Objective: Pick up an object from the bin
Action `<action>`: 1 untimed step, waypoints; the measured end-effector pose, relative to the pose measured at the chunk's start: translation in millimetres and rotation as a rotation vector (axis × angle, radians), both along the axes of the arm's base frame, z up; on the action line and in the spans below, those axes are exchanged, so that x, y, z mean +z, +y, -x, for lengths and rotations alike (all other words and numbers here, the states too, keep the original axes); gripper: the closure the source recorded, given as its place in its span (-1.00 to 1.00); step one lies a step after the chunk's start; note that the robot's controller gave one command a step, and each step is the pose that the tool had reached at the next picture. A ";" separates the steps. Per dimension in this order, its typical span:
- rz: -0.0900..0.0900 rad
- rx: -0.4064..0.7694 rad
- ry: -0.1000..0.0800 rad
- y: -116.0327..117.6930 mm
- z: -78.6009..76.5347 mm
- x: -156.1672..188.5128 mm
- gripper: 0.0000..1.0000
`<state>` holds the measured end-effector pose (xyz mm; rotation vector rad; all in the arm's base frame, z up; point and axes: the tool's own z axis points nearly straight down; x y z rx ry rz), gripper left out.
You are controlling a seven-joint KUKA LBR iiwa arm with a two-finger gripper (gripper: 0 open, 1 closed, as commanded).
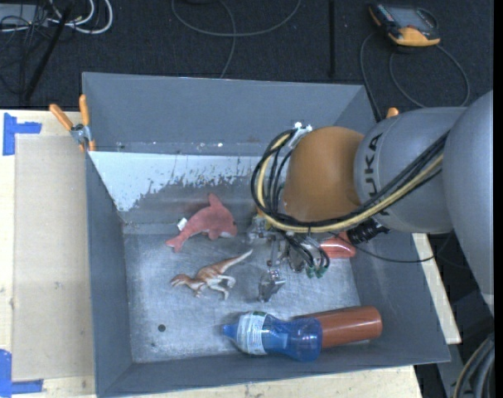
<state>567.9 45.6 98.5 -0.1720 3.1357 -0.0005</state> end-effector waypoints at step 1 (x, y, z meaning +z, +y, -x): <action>-0.001 0.022 0.007 24.1 4.2 23.9 -1.00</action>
Offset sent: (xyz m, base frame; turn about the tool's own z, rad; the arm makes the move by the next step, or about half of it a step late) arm 0.0059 0.0652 0.0015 -0.1425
